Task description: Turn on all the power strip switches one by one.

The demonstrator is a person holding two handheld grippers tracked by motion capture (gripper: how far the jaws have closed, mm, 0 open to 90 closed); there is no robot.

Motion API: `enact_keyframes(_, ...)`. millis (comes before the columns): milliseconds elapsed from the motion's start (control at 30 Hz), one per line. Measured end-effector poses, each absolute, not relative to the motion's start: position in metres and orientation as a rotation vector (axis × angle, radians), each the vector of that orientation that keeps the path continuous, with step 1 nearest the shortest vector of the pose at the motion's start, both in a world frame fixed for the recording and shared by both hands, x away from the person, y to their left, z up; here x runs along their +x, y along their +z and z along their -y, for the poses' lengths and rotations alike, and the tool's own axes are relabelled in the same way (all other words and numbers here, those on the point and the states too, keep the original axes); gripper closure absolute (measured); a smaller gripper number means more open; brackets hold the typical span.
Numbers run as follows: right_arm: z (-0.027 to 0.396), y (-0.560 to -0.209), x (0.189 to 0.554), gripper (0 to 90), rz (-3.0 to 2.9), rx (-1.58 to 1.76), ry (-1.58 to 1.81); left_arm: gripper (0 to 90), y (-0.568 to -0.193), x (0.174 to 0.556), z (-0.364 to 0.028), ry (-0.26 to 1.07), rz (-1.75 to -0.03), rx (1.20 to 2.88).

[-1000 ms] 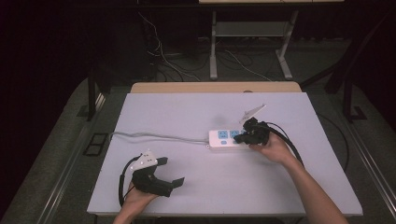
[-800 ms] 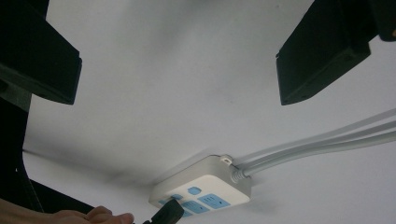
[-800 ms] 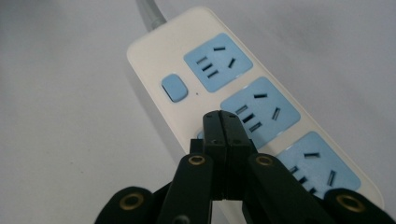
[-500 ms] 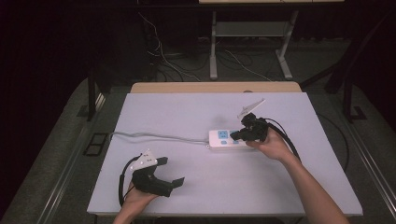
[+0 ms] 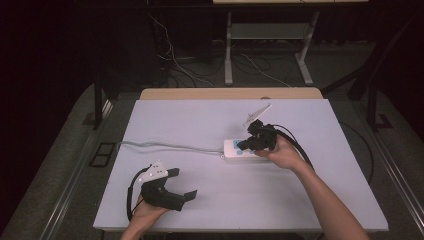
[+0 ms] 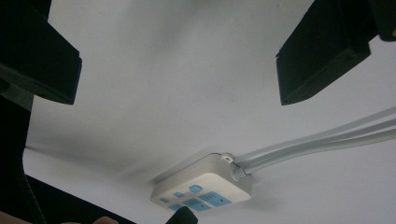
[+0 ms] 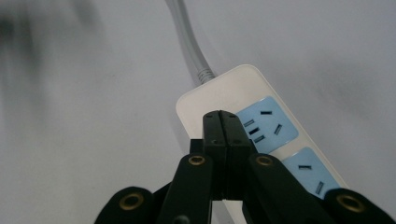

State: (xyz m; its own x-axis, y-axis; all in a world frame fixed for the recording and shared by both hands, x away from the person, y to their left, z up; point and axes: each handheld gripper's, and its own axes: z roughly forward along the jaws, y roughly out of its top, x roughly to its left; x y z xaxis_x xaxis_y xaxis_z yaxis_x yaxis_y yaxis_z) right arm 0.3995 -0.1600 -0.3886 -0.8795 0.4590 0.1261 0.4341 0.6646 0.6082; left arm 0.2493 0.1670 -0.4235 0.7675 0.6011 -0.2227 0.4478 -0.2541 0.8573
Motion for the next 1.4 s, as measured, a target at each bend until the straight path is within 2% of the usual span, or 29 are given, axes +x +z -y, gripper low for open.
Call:
enact_keyframes(633, 0.153, -0.406, 0.408, 90.0, -2.872, 0.779, 0.958, 0.0, -0.424, 0.25, -0.168, 0.182, -0.802, 1.897)
enact_keyframes(1400, 0.159, -0.412, 0.409, 90.0, -2.878, 0.779, 1.04, 0.0, -0.424, 0.249, -0.166, 0.18, -0.797, 1.909)
